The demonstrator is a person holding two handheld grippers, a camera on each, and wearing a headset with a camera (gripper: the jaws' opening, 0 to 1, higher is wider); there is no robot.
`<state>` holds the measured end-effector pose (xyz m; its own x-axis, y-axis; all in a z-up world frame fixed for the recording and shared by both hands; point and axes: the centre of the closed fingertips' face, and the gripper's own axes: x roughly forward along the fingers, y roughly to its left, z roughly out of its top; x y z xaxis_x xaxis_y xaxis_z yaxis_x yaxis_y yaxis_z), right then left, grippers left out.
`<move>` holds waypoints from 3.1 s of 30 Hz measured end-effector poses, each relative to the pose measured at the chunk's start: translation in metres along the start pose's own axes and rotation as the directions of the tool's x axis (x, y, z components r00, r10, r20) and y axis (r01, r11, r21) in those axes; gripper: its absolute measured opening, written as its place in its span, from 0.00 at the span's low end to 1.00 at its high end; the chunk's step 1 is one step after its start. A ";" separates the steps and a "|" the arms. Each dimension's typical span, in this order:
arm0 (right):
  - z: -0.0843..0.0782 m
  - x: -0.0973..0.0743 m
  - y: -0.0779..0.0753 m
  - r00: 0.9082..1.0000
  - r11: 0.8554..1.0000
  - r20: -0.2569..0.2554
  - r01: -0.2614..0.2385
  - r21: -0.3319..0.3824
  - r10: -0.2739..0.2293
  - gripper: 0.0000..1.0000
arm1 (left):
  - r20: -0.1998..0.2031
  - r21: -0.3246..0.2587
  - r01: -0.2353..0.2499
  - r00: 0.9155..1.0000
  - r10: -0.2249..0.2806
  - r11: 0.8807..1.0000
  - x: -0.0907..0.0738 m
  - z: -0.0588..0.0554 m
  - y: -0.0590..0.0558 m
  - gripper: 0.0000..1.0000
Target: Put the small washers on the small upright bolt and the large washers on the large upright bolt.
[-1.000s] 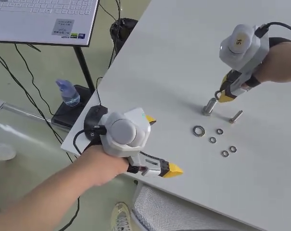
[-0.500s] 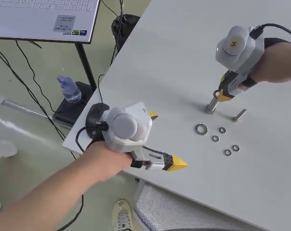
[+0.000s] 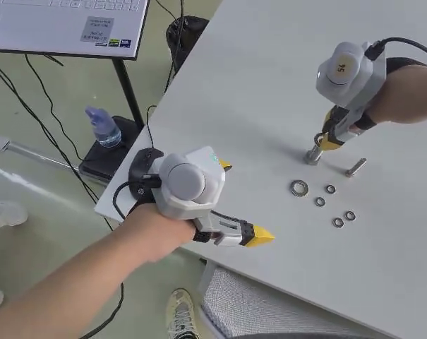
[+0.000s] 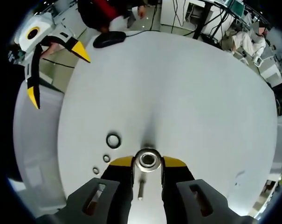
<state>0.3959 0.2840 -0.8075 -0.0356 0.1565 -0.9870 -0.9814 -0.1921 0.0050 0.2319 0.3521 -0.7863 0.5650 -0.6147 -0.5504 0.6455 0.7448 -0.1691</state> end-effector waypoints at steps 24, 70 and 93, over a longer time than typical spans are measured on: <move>-0.001 0.014 0.002 1.000 1.000 -0.010 -0.016 0.022 0.016 0.22 | 0.000 0.000 0.009 1.000 -0.009 1.000 -0.001 0.001 0.002 0.87; -0.009 0.055 -0.003 0.998 1.000 -0.055 -0.021 0.010 0.022 0.22 | -0.005 -0.010 0.013 1.000 -0.013 1.000 0.004 0.001 0.010 0.85; -0.008 0.057 0.000 0.998 1.000 -0.057 -0.023 0.012 0.023 0.24 | -0.010 -0.010 0.020 1.000 -0.020 1.000 0.003 -0.002 0.007 0.84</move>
<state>0.3954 0.2853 -0.8649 -0.0474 0.0961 -0.9942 -0.9825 -0.1839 0.0291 0.2369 0.3556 -0.7905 0.5465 -0.6269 -0.5553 0.6518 0.7347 -0.1881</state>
